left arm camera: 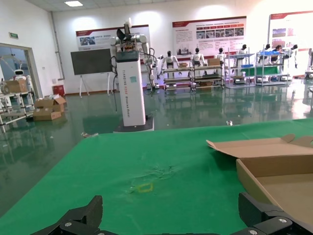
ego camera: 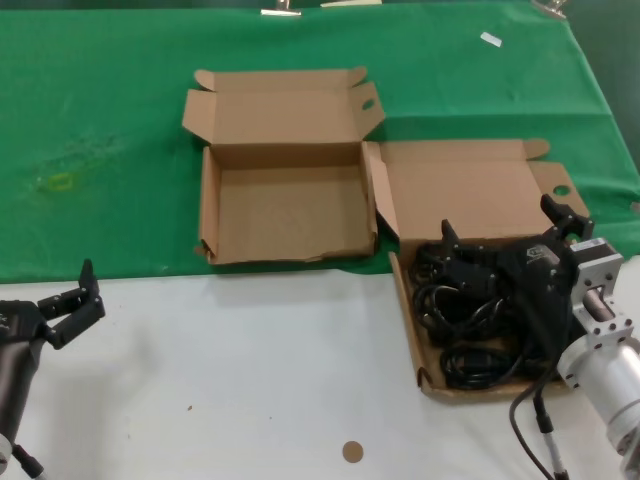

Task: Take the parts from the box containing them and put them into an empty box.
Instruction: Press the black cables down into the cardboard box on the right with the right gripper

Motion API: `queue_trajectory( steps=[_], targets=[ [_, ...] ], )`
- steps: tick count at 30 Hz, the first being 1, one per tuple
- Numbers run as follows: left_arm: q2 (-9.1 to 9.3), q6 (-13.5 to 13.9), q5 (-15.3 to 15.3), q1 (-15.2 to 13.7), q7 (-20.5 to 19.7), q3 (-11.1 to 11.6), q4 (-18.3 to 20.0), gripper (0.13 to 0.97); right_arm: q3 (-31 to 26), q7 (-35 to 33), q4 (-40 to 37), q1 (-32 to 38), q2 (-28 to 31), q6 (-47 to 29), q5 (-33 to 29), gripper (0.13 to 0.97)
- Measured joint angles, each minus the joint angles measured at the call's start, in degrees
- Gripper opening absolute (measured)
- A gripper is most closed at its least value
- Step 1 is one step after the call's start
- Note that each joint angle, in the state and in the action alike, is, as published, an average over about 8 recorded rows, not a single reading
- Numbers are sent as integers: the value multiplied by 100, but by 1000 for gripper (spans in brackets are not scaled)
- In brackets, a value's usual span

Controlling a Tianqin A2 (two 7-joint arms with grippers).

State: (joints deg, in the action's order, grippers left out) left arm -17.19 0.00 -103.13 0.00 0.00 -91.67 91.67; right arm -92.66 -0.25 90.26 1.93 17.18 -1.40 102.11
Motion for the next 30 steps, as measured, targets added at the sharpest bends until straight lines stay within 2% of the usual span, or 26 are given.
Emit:
queue_trajectory(
  steps=[30],
  targets=[
    [0, 0, 0, 0, 0, 0, 0, 951, 0, 0, 0, 0, 0, 0, 0, 966]
  ],
)
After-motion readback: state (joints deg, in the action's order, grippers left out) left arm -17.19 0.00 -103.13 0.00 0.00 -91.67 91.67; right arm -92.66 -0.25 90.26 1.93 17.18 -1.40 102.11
